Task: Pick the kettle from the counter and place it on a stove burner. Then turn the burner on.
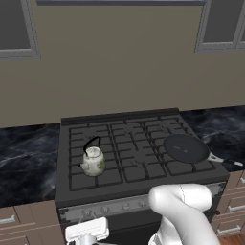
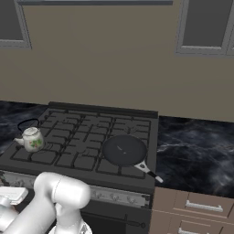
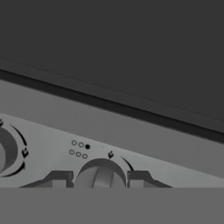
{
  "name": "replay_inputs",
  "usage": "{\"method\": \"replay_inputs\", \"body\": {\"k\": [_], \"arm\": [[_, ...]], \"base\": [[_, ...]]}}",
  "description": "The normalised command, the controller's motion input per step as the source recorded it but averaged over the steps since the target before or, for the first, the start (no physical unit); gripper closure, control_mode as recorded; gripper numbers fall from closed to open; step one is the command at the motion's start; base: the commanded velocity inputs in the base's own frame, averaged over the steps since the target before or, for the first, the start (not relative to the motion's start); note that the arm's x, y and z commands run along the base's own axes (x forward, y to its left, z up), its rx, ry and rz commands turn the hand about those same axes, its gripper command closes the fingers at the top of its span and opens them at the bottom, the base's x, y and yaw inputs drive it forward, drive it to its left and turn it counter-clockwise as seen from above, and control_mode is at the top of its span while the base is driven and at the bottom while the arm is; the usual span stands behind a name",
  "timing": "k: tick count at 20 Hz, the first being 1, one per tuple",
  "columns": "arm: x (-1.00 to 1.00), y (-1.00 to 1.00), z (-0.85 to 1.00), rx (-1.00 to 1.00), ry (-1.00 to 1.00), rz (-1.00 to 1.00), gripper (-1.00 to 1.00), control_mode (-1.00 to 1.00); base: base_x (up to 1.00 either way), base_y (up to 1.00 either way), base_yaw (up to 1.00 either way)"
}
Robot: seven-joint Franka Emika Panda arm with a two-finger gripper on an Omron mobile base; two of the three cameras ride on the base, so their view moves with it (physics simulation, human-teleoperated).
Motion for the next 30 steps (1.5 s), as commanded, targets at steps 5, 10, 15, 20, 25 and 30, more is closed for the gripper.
{"method": "replay_inputs", "body": {"k": [5, 10, 15, 20, 25, 30], "arm": [[0.08, -0.01, 0.0, 0.0, 0.03, 0.05, 1.0, -1.0], [0.0, 0.0, 0.0, 0.0, 0.0, 0.0, 1.0, -1.0], [0.0, 0.02, 0.0, -0.04, 0.0, 0.03, 1.0, -1.0], [0.0, 0.0, 0.0, -0.15, 0.01, 0.12, 1.0, -1.0], [0.0, 0.03, 0.0, -0.24, 0.0, 0.13, 1.0, -1.0], [0.0, 0.16, 0.01, -0.27, 0.05, 0.16, 1.0, -1.0]], "base": [[0.0, 0.0, 0.0], [0.0, 0.0, 0.0], [0.0, 0.0, 0.0], [0.0, 0.0, 0.0], [0.0, 0.0, 0.0], [0.0, 0.0, 0.0]]}}
